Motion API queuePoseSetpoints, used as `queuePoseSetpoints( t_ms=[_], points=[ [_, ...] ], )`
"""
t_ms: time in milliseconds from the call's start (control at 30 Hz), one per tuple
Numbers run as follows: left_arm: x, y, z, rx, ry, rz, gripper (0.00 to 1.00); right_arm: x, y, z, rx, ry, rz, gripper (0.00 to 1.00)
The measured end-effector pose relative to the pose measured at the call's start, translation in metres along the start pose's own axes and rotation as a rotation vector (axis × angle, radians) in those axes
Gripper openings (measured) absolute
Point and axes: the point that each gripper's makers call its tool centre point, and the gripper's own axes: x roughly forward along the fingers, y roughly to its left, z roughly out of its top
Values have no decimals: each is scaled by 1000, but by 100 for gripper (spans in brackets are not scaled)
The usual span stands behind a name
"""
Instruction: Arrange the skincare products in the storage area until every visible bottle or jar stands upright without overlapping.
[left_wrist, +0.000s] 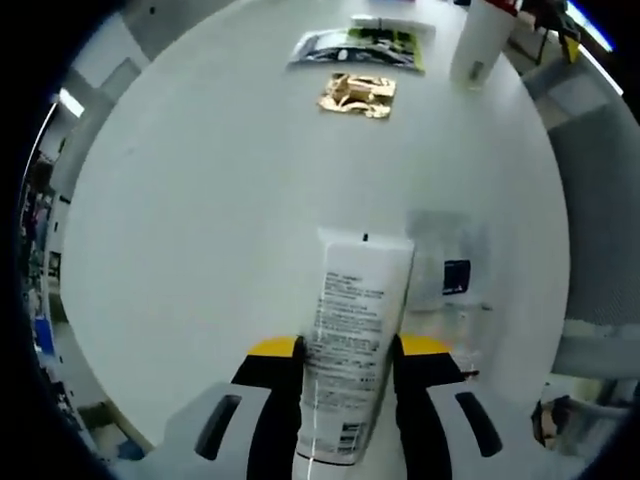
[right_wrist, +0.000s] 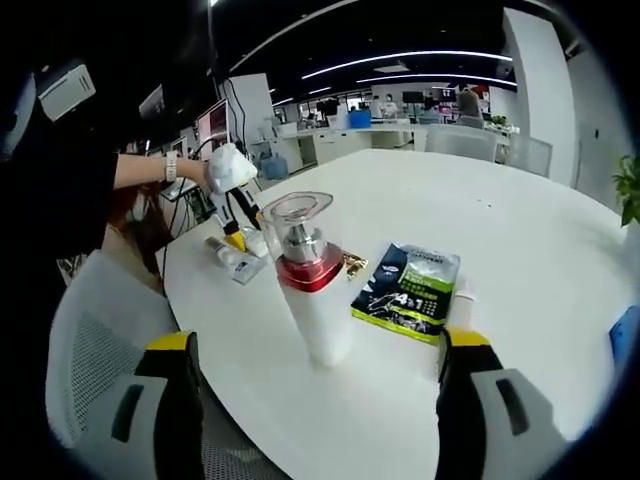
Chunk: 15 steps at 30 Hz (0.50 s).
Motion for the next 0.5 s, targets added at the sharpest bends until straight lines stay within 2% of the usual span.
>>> queuePoseSetpoints(
  t_ms=[100,167,267,500],
  points=[
    [2,1,0,-20,28,-18,33,1,-1,-1,7,-2,-1,99],
    [2,0,0,27,51,-26,33,1,-1,-2,12,-5,0,99],
    [3,0,1,42,71,-30,33,0,0,-2,15,-7,1,98],
    [3,1,1,46,84,-29,30,-2,-2,-4,21,-8,-6,98]
  ],
)
